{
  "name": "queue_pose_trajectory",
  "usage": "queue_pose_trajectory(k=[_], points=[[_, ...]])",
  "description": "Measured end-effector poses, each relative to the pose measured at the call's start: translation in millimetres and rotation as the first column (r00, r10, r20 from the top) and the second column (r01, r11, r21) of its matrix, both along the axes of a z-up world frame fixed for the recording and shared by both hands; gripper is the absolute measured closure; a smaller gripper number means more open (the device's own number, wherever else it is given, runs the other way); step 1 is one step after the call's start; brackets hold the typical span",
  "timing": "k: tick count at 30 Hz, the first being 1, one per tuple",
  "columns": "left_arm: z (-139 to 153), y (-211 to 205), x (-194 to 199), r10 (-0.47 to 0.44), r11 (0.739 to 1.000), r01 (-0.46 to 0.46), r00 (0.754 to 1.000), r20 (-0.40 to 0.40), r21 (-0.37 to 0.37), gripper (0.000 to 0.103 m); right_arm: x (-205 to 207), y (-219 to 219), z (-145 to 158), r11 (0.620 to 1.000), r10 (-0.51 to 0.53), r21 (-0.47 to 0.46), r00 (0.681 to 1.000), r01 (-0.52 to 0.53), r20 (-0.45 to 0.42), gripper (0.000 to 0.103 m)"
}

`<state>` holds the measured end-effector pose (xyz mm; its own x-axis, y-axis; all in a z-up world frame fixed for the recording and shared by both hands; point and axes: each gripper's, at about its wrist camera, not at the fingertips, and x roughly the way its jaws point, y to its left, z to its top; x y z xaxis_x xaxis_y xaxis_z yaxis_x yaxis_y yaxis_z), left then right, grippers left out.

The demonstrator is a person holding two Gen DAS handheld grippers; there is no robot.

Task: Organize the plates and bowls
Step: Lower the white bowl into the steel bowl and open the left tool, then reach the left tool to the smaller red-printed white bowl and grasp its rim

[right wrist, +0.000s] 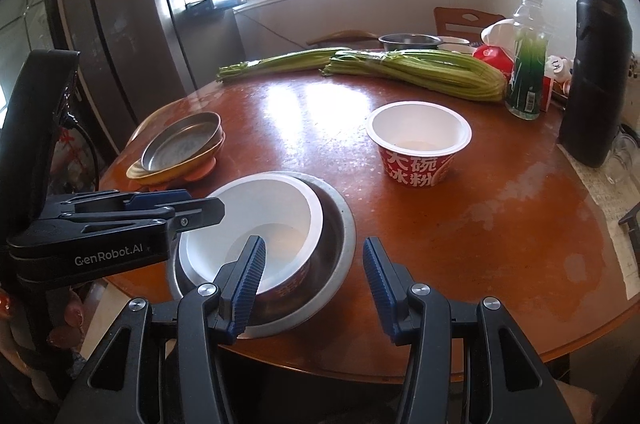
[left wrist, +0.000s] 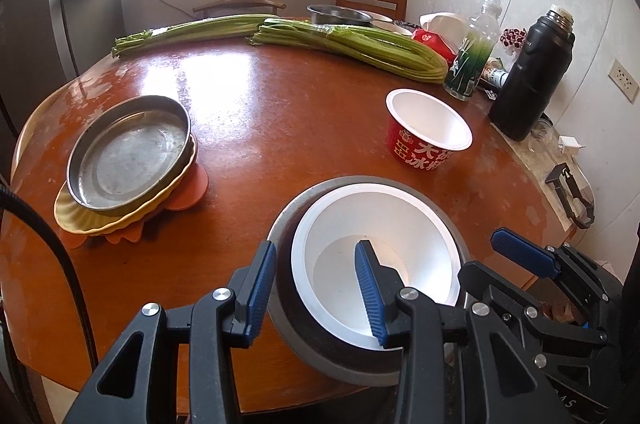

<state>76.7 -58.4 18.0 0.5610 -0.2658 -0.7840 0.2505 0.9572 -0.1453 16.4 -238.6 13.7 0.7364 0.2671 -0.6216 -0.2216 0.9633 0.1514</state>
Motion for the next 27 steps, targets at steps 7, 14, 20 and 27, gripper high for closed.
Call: queue_pose_trajectory(k=[7,14,20,27], points=[[9,3,-3,0.006,1.0,-0.006,1.0,0.027,-0.016,0.062,0,-10,6,0.999,-0.032,0.018,0.999,0.031,0.021,0.05],[19,-9,6,-0.022,0.999,0.023,0.999,0.041,-0.031,0.062,7,-22,17,0.998,-0.068,0.017,0.997,0.067,0.045,0.05],[28,-29,24,-0.062,0.998,0.063,0.997,0.046,-0.022,0.062,16,-32,26,0.996,-0.088,0.022,0.994,0.087,0.056,0.05],[31,-50,55,-0.096,0.995,0.096,0.995,0.026,0.005,0.062,32,-48,32,0.993,-0.115,0.029,0.991,0.113,0.068,0.049]])
